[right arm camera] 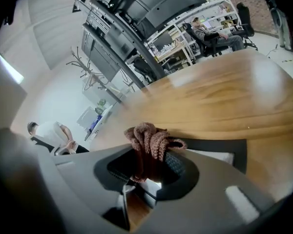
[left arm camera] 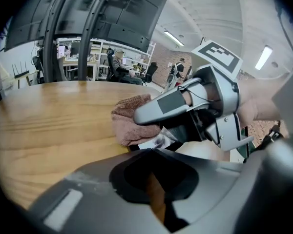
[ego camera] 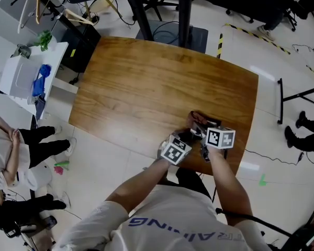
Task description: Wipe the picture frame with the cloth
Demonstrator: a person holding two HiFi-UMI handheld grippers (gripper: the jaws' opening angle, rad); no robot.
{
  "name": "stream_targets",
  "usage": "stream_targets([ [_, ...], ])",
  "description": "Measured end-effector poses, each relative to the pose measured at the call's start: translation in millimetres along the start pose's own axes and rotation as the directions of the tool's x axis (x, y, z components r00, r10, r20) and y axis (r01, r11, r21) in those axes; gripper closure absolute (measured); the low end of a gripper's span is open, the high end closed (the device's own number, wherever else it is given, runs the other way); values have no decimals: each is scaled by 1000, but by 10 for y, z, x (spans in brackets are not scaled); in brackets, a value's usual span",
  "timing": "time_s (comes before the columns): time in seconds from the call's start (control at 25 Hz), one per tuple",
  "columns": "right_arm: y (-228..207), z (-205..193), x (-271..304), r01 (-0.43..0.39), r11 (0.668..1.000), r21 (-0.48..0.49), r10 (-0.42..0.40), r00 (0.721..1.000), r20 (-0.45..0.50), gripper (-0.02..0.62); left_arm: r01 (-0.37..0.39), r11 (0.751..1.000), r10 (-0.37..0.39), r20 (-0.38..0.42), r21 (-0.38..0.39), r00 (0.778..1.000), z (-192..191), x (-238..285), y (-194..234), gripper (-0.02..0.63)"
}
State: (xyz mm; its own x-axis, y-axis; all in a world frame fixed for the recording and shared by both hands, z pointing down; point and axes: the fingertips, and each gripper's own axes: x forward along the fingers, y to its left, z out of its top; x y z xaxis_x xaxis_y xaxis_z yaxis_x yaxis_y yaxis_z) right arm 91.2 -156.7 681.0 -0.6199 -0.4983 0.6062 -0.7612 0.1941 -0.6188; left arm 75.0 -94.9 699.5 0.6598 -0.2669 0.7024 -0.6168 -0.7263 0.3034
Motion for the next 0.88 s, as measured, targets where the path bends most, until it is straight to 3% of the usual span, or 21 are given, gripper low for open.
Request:
stream_targets([
  [0.32, -291, -12, -306, 72, 996, 57, -74, 996, 40, 480, -46, 999, 46, 14, -19, 999, 10, 0, 13, 598],
  [0.88, -770, -47, -937, 156, 984, 89, -162, 984, 71, 480, -27, 997, 29, 24, -76, 999, 23, -4, 29, 598],
])
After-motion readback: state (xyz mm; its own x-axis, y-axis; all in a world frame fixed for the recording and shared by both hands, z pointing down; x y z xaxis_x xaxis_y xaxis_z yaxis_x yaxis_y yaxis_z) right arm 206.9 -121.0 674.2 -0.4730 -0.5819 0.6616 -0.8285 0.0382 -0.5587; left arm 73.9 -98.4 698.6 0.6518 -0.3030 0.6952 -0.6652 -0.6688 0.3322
